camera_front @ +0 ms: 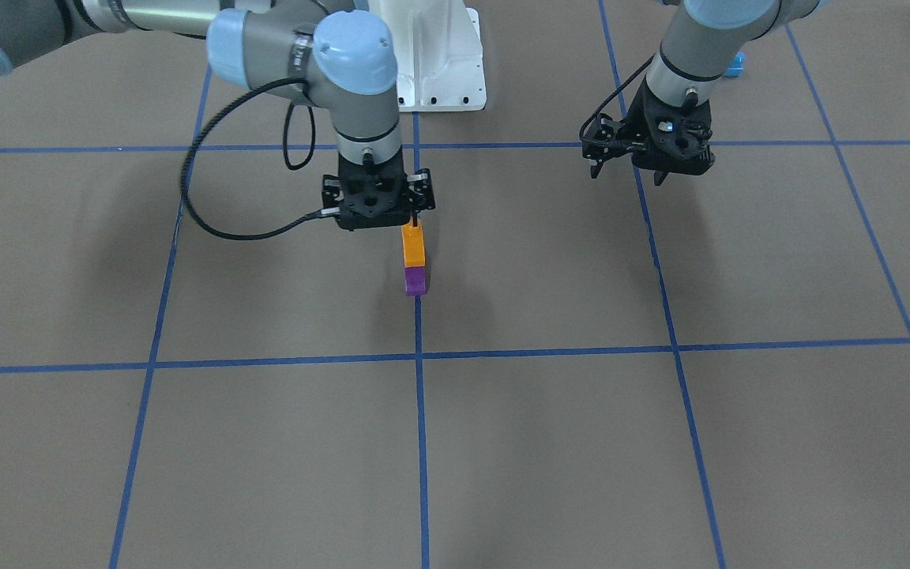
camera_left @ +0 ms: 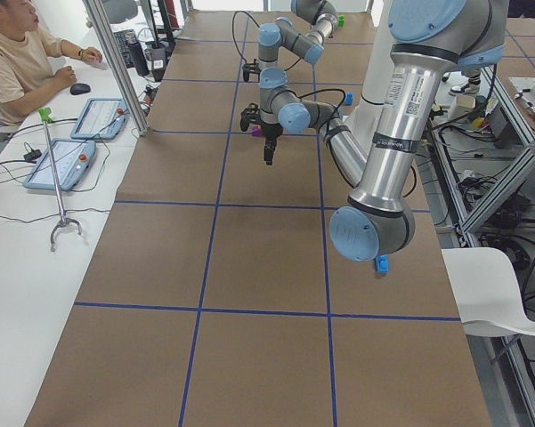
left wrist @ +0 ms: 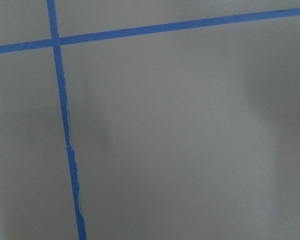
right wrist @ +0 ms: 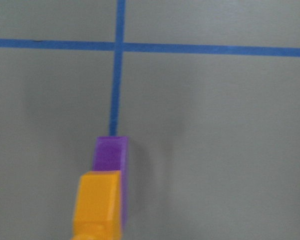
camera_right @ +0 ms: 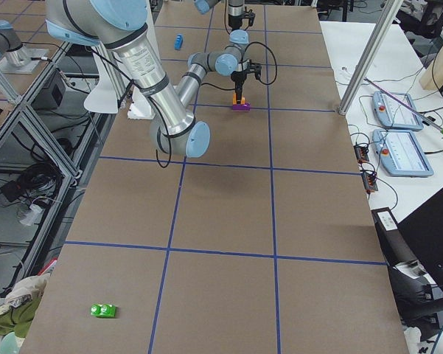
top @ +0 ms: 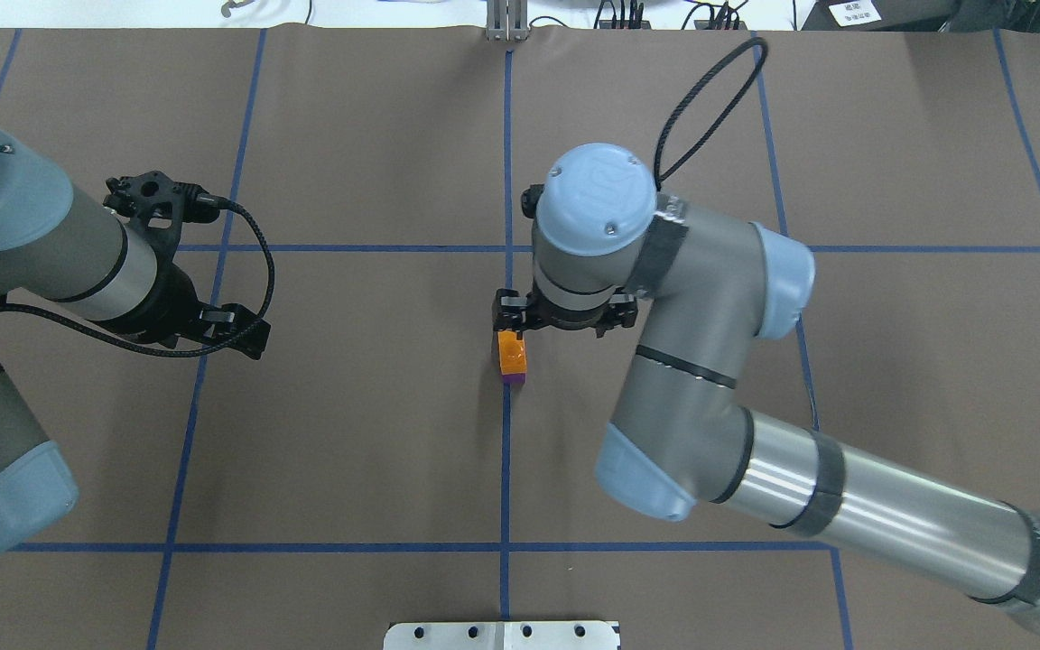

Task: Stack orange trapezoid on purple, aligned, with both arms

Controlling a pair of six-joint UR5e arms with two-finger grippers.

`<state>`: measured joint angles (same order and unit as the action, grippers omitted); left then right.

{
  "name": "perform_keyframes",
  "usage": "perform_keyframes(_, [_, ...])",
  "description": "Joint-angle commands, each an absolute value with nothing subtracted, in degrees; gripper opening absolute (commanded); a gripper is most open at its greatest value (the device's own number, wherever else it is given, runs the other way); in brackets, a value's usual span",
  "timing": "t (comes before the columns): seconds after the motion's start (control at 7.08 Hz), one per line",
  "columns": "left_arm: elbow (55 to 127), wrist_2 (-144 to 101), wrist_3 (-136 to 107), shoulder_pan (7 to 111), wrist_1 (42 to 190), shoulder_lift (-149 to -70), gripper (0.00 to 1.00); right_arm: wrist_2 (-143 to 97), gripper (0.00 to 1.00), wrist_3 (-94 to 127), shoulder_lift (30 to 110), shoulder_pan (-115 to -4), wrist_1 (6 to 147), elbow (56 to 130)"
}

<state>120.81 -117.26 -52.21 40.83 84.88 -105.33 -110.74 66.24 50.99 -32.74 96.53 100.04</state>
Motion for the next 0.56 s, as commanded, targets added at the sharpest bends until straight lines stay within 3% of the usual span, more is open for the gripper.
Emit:
perform_keyframes(0.0, [122.4, -117.3, -50.8, 41.8, 86.9, -102.0, 1.00, -119.7, 1.00, 64.6, 63.9, -43.2, 96.2, 109.2])
perform_keyframes(0.42, [121.7, -122.4, -33.6, 52.9, 89.8, -92.3, 1.00, -125.9, 1.00, 42.8, 77.3, -57.0, 95.8, 110.7])
